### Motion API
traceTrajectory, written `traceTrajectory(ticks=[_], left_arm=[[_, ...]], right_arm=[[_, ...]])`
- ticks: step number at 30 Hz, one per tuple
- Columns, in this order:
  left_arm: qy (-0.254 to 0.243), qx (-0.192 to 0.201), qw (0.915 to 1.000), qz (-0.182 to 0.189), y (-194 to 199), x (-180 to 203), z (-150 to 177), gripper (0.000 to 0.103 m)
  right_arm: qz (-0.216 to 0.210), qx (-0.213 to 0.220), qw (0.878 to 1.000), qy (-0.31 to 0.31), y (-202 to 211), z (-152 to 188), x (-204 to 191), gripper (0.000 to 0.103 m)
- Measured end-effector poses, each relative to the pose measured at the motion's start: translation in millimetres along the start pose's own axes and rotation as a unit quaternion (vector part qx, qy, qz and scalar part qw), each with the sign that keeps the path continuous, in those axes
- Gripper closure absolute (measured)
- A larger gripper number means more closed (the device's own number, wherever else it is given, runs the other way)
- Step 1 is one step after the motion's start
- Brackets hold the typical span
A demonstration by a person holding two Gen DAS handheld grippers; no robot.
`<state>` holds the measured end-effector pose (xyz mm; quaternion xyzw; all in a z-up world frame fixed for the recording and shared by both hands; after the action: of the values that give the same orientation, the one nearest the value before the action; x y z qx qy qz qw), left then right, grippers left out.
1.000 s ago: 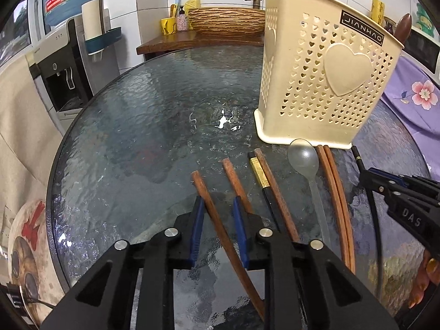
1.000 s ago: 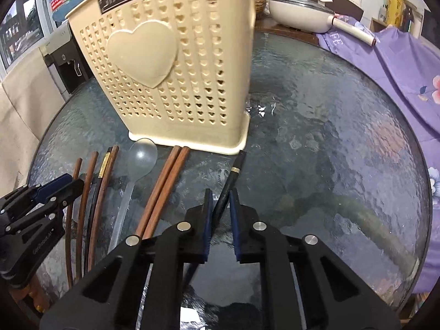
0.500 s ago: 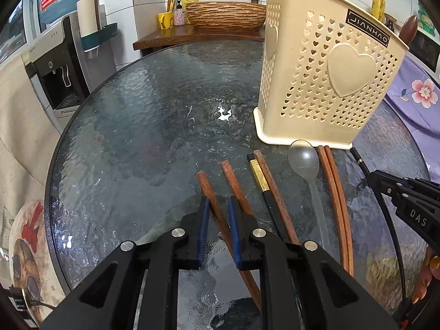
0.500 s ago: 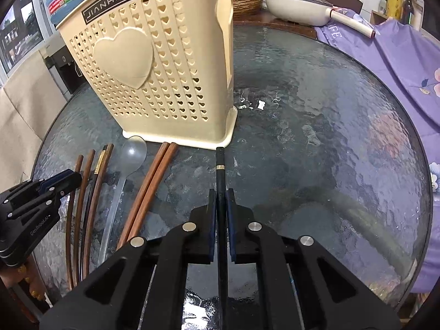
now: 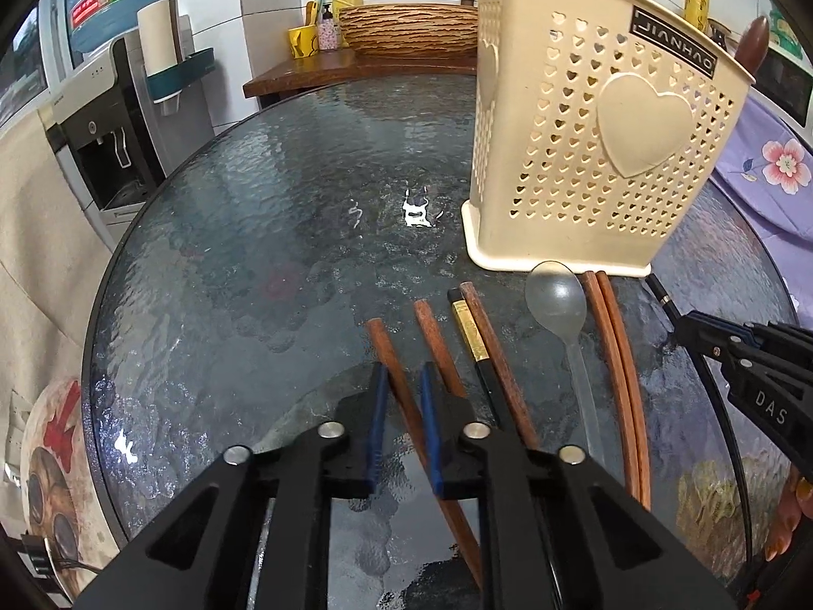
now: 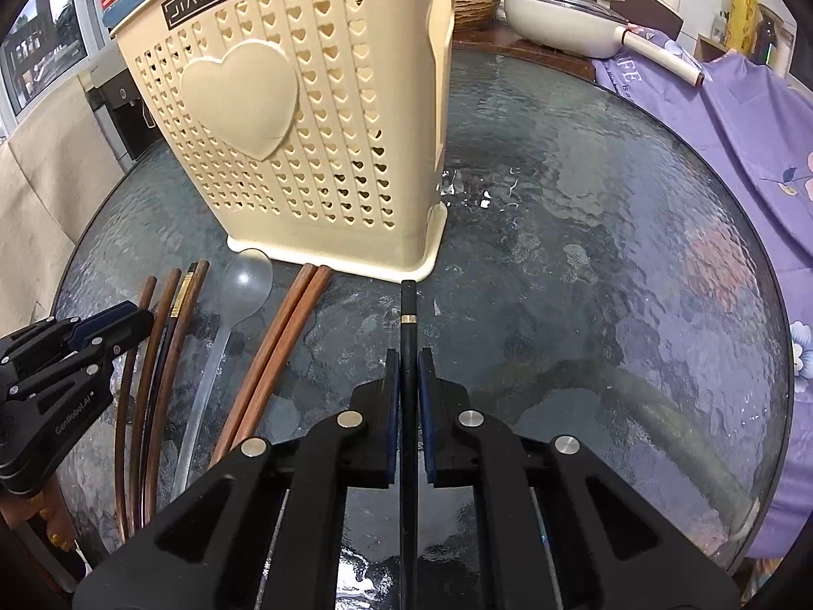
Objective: Organize utensils
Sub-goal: 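Lift both chopsticks upright and carry them over the holder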
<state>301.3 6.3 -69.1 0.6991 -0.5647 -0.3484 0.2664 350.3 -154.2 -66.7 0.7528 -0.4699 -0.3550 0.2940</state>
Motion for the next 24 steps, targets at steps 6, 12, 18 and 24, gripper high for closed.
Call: traceTrajectory(ticks=[6, 12, 18, 24], left_arm=[[0.025, -0.001, 0.9996, 0.013, -3.0, -5.6, -3.1, 0.094], [0.055, 0.025, 0.9973, 0.042, 10.7, -13.0, -8.5, 0.094], [0.07, 0.085, 0.9913, 0.072, 53.4, -23.0, -17.8, 0.095], [0.073, 0.137, 0.9831, 0.096, 95.0, -28.8, -24.5, 0.096]], right_arm=[[-0.019, 0.017, 1.0, -0.012, 5.1, 4.7, 8.0, 0.095], [-0.042, 0.06, 0.997, -0.026, 25.0, 5.5, 14.8, 0.095], [-0.067, 0.12, 0.99, -0.028, 62.5, 3.4, 14.8, 0.095], [-0.098, 0.178, 0.979, -0.008, 109.7, 2.2, 7.5, 0.095]])
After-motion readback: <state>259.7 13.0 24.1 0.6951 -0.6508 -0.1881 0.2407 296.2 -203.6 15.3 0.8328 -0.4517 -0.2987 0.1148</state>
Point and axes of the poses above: each gripper's, at about its wrist camera, not at the fingertips, and y roughly against the way its jaws point, x to its right, z to its underside, the point moved 1 cm from there along -y, roughly the way its jaws point, and after that the axes turned 13 degrees about -z, right-handed, at the moved point
